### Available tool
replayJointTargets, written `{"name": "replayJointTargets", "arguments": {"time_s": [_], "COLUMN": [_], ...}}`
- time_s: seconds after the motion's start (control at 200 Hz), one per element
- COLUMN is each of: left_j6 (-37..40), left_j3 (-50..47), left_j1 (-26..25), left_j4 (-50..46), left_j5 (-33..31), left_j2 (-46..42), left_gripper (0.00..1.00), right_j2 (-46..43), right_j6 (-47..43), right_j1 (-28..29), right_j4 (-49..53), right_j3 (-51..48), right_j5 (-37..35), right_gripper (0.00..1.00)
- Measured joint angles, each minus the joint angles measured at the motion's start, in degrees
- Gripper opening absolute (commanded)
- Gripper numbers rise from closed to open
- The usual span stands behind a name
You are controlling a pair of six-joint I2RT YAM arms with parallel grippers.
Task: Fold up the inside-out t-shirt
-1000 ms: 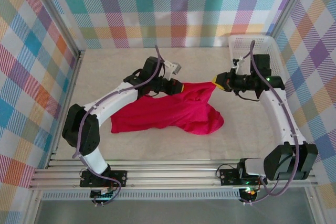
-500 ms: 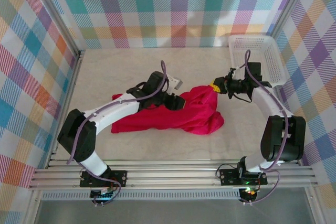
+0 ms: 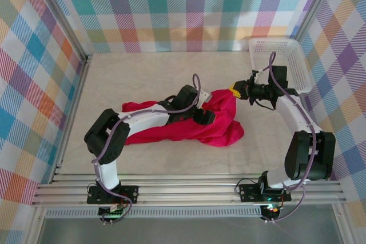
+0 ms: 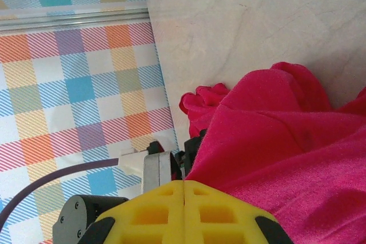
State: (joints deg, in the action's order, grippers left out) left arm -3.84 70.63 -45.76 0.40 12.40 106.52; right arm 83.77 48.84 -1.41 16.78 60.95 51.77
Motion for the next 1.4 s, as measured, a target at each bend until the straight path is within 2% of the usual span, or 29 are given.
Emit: {"name": "replayJointTargets", "arguments": {"time_s": [0.035, 0.065, 0.165, 0.395, 0.575, 0.685, 0.715, 0.78, 0.8, 0.85, 0.955, 1.11, 1.245, 1.4], "left_j6": [-0.07, -0.33, -0.61, 0.42, 0.94, 0.52, 0.35, -0.20, -0.35, -0.81, -1.07, -1.09, -1.31, -1.73], "left_j3": [0.50, 1.01, 2.64, 1.46, -7.98, -9.99, -10.34, -10.60, -10.60, -10.60, -10.38, -8.66, -7.39, -7.04], "left_j1": [-0.17, -0.33, -0.46, -0.48, -0.52, -0.57, -0.57, -0.57, -0.57, -0.57, -0.57, -0.57, -0.57, -0.57], "left_j4": [0.31, 0.83, 1.51, -0.98, 0.33, 2.32, 2.62, 2.75, 2.73, 2.60, 1.60, 0.17, 0.00, -0.15], "left_j5": [-0.42, -0.68, -0.94, -0.52, -0.96, -0.96, -0.92, -0.61, -0.42, 0.02, 0.57, 1.18, 1.66, 1.68], "left_j2": [0.66, 1.29, 2.97, 1.44, -8.26, -9.49, -9.20, -8.04, -7.56, -6.54, -5.07, -4.63, -4.61, -4.61], "left_gripper": [0.72, 0.61, 0.00, 0.00, 0.00, 0.00, 0.00, 0.00, 0.00, 0.00, 0.00, 0.00, 0.00, 0.00], "right_j2": [-0.02, -0.02, -0.02, 2.32, 12.90, 19.80, 21.53, 23.58, 23.91, 23.71, 20.22, 9.01, 1.88, 0.26], "right_j6": [-0.02, -0.02, -0.55, -1.25, -2.08, -3.72, -4.35, -5.35, -5.99, -7.41, -10.73, -15.17, -17.07, -17.44], "right_j1": [0.02, 0.11, 0.15, -0.20, -0.85, -0.39, -0.04, 0.83, 1.16, 2.08, 4.31, 9.33, 13.40, 15.50], "right_j4": [0.00, 0.04, 0.83, 2.56, 4.39, 5.99, 6.40, 7.74, 8.11, 9.44, 12.72, 17.27, 18.67, 20.46], "right_j3": [0.00, 0.00, 0.00, 2.64, 9.44, 9.81, 9.64, 8.98, 8.74, 8.28, 8.15, 8.02, 4.92, -0.33], "right_j5": [0.00, 0.00, -0.07, -1.18, -4.90, -7.04, -7.72, -9.20, -9.90, -11.91, -16.98, -25.20, -29.68, -32.28], "right_gripper": [0.00, 0.00, 0.00, 0.00, 0.00, 0.00, 0.06, 0.31, 0.35, 0.42, 0.50, 0.54, 0.49, 0.42]}}
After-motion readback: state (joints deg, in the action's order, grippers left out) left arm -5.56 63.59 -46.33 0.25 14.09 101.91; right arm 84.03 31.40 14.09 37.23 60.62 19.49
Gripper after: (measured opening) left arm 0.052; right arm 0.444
